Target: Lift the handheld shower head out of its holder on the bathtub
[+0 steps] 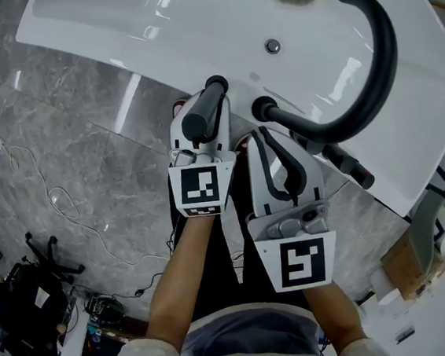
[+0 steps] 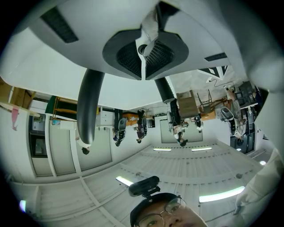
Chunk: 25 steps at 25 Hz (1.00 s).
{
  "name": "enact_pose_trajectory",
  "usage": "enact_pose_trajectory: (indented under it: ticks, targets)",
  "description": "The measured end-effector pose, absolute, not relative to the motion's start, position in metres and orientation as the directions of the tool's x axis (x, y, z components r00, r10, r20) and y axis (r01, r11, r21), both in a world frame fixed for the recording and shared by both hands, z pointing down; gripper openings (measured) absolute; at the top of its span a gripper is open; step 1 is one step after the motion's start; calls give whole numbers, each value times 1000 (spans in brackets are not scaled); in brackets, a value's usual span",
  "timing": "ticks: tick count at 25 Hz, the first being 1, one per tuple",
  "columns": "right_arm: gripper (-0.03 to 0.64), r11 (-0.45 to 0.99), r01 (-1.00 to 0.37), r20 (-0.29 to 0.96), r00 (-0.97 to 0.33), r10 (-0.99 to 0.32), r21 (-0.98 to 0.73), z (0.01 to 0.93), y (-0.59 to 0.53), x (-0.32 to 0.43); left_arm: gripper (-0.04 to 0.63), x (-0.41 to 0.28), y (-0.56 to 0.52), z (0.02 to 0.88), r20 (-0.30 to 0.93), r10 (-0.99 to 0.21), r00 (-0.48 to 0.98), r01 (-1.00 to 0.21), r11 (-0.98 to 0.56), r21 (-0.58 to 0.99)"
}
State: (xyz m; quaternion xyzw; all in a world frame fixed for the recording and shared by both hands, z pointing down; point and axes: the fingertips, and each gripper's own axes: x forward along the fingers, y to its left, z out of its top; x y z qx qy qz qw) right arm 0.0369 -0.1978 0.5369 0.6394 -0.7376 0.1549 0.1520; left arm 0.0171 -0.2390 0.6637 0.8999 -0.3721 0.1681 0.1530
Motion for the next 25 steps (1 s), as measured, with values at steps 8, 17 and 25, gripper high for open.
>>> enact_pose_trajectory:
  ticks: [8, 17, 25]
  targets:
    - [23, 140, -990, 402, -141, -905, -31, 522, -201, 34, 124, 15, -240, 645, 403, -621, 672, -717, -682, 145]
    - [23, 134, -991, 386, -134, -913, -28, 507, -205, 34, 124, 8, -239, 623, 385, -629, 675, -715, -687, 129]
    - [23, 136, -990, 385, -139, -912, -34, 501, -204, 31, 124, -5, -237, 587, 374, -661, 651, -751, -632, 191]
